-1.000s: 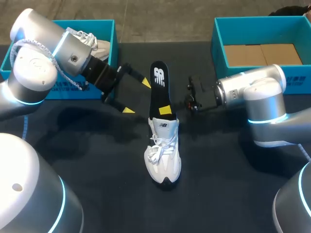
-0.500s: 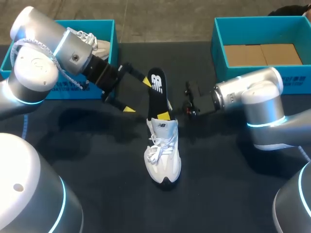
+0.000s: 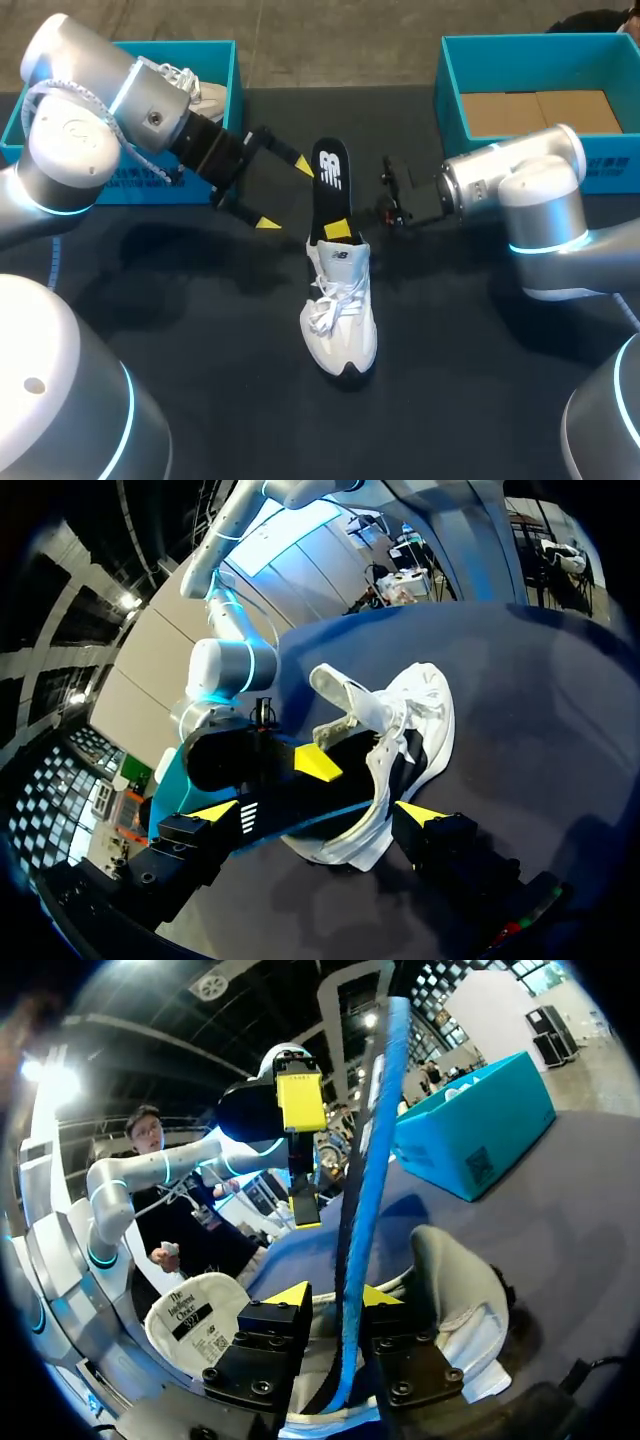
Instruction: Take the shoe out of the shoebox, open the shoe tongue, remove and reinsert the insole, then place the shoe into the shoebox
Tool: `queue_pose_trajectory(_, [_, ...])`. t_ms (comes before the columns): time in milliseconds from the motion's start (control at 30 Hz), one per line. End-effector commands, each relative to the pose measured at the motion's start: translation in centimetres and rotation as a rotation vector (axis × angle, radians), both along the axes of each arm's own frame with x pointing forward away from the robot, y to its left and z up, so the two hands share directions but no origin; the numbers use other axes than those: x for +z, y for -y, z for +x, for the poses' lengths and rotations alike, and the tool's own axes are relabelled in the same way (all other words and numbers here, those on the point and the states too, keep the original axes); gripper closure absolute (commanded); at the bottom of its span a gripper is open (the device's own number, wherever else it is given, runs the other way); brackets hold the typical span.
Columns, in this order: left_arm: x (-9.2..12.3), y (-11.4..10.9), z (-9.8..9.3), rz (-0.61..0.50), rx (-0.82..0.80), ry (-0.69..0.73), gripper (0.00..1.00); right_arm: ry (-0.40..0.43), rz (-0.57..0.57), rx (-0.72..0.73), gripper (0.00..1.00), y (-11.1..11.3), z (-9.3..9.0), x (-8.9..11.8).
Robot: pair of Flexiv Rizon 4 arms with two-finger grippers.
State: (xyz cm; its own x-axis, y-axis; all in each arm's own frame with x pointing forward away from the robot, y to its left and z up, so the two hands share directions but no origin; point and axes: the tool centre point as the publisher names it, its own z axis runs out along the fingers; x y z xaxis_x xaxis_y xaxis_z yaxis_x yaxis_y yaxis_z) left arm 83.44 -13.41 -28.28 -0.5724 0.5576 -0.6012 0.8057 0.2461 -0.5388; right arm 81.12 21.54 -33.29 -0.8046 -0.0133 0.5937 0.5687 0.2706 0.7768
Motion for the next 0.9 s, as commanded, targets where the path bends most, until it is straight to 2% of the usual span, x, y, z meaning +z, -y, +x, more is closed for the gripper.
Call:
queue_pose_trajectory(33, [0.2,-0.1,-0.2,0.005,-0.001,0.003,0.0,-0.001,-0.008,0.011,0.79,-0.1,0.4,0.1])
queue_pose_trajectory(100, [0.3,-0.1,-0.3,0.007,-0.001,0.004,0.0,-0.001,-0.01,0.014,0.87,-0.1,0.4,0.1])
queue_pose_trajectory(133, [0.3,-0.1,-0.4,0.009,0.0,0.004,0.0,-0.002,-0.012,0.015,0.96,-0.2,0.5,0.1])
queue_pose_trajectory(167, [0.3,-0.2,-0.4,0.011,0.0,0.005,0.0,-0.002,-0.013,0.017,1.0,-0.2,0.4,0.0])
queue_pose_trajectory(567, [0.5,-0.6,-0.3,0.03,0.011,0.014,0.0,-0.067,-0.04,0.043,1.0,-0.2,-0.9,-1.8])
queue_pose_trajectory(900, [0.4,-0.4,-0.3,0.019,0.008,0.006,0.0,-0.108,-0.055,0.045,1.0,-0.2,-2.1,-2.6])
